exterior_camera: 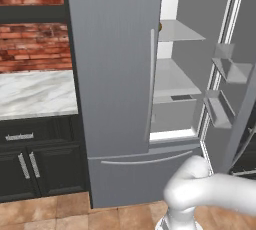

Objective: Place the orange in the correct fridge rack based on whether it is a fruit or vegetable. Finally, close the fridge door.

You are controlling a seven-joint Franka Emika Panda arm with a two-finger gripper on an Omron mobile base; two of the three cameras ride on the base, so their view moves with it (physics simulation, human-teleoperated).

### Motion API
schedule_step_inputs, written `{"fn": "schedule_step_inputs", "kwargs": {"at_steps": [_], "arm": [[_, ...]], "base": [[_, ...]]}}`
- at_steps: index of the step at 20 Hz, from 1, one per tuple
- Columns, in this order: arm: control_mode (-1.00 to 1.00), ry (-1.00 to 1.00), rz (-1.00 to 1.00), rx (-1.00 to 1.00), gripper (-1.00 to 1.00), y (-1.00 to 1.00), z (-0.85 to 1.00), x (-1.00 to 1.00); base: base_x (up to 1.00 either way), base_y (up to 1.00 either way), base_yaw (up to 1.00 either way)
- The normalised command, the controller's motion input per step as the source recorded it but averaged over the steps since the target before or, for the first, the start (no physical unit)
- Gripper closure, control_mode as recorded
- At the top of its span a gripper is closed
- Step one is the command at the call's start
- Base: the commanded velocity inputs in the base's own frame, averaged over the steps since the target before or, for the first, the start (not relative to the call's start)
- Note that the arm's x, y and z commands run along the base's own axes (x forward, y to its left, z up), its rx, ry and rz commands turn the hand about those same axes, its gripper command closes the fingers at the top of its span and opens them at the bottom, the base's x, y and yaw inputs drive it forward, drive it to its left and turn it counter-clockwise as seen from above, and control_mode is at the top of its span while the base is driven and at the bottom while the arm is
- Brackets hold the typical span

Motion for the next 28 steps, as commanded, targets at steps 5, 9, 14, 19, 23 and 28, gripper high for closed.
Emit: {"fn": "schedule_step_inputs", "kwargs": {"at_steps": [5,9,14,19,23,28], "arm": [[-1.00,-0.06,0.00,0.00,-1.00,1.00,0.13,0.34],[-1.00,-0.11,-0.08,0.00,-1.00,1.00,0.08,0.27],[-1.00,-0.10,-0.15,0.01,-1.00,1.00,0.22,0.51],[-1.00,-0.06,-0.15,0.08,-1.00,1.00,0.27,0.62],[-1.00,-0.02,-0.11,0.11,-1.00,0.75,0.30,0.81],[-1.00,0.00,-0.13,0.09,-1.00,0.42,0.43,0.80]], "base": [[0.00,0.00,0.00],[0.00,0.00,0.00],[0.00,0.00,0.00],[0.00,0.00,0.00],[0.00,0.00,0.00],[0.00,0.00,0.00]]}}
